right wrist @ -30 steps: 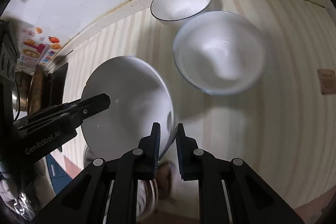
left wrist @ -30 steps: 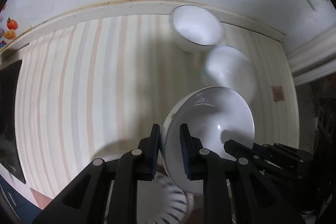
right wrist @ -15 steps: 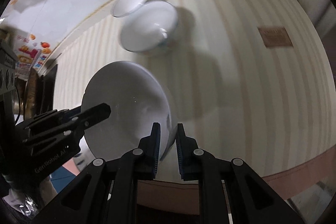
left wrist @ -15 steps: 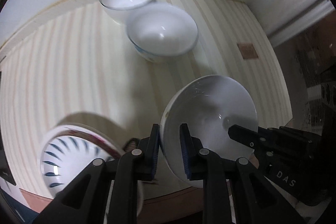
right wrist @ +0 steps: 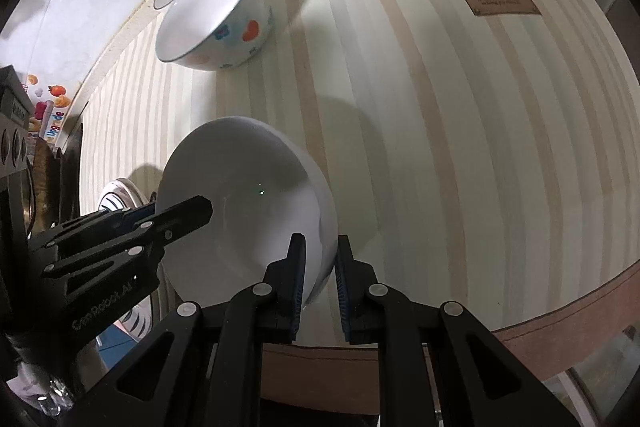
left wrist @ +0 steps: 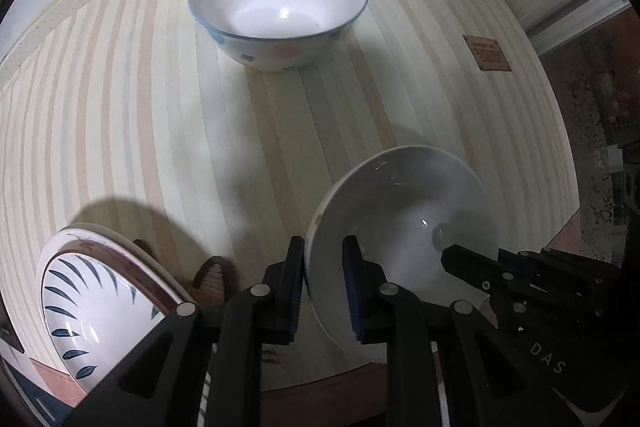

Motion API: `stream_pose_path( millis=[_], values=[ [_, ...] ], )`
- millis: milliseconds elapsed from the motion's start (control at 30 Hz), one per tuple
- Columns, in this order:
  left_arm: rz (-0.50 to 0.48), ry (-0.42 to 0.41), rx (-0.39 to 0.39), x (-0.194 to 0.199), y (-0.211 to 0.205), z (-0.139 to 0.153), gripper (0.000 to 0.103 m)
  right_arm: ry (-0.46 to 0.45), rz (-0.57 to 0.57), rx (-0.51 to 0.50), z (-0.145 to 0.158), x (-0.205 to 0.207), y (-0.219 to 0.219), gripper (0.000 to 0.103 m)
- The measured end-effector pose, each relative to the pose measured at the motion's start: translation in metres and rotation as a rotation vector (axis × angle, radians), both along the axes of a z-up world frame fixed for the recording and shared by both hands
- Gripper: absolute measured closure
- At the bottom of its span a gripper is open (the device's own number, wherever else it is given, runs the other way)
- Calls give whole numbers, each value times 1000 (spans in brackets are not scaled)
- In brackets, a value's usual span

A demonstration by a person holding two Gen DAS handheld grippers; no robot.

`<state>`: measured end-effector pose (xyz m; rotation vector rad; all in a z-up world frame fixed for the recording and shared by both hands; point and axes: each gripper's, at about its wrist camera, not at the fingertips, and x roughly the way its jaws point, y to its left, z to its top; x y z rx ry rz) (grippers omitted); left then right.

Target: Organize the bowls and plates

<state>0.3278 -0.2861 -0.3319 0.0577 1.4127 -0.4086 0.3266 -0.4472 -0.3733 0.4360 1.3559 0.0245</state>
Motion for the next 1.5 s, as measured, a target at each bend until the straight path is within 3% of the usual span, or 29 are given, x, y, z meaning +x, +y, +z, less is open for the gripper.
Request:
stream_pose_path(
  millis=[633, 833, 967, 1067, 1200, 1400, 1433, 1500],
  values=[
    [-16, 18, 34, 0, -11, -5, 86, 48, -3, 20, -15, 8, 3, 86],
    [71, -28, -57, 8, 24, 47, 85, 31, -23, 24, 10, 12, -21, 86],
    [169, -71, -89, 44, 54, 73, 73, -44, -87, 50, 47, 25, -47, 83],
    [247, -62, -82, 86, 68, 65, 73, -96, -99, 94, 61, 55, -53, 70],
    [272, -19, -91, 127, 69, 42, 73, -143, -72, 104, 61, 110, -39, 70],
    [258, 36, -65, 162, 60, 5, 73, -110, -43, 162, 27, 182, -12, 70],
    [254, 40, -68, 163, 59, 1, 80, -96, -39, 162, 20, 188, -9, 71],
    [239, 38, -71, 163, 58, -4, 86, -70, -35, 165, 7, 197, -2, 87]
  ],
)
